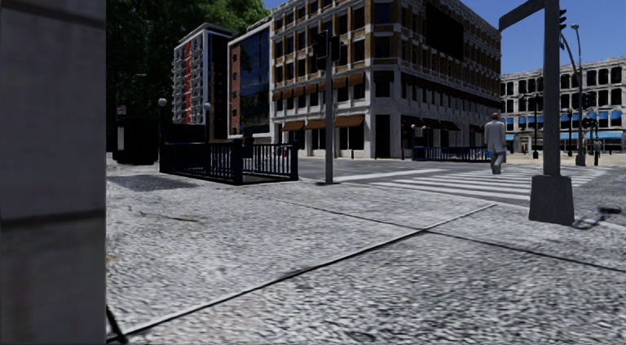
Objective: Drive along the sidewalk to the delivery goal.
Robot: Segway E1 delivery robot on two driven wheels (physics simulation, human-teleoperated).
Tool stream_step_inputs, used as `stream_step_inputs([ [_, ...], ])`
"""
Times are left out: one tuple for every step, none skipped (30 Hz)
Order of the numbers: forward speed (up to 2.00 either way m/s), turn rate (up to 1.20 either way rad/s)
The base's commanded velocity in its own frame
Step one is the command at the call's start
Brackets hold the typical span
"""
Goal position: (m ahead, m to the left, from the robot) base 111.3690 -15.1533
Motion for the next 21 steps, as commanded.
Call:
stream_step_inputs([
  [2.0, -0.54],
  [2.0, -0.54],
  [2.0, -0.54],
  [2.0, -0.54],
  [2.0, -0.54],
  [2.0, -0.54],
  [2.0, -0.54],
  [2.0, -0.54],
  [2.0, -0.54],
  [2.0, -0.54],
  [2.0, -0.54],
  [2.0, -0.54],
  [2.0, -0.54],
  [2.0, -0.54],
  [2.0, -0.54],
  [2.0, -0.54],
  [2.0, -0.54],
  [2.0, -0.54],
  [2.0, -0.54],
  [2.0, -0.51],
  [2.0, -0.46],
])
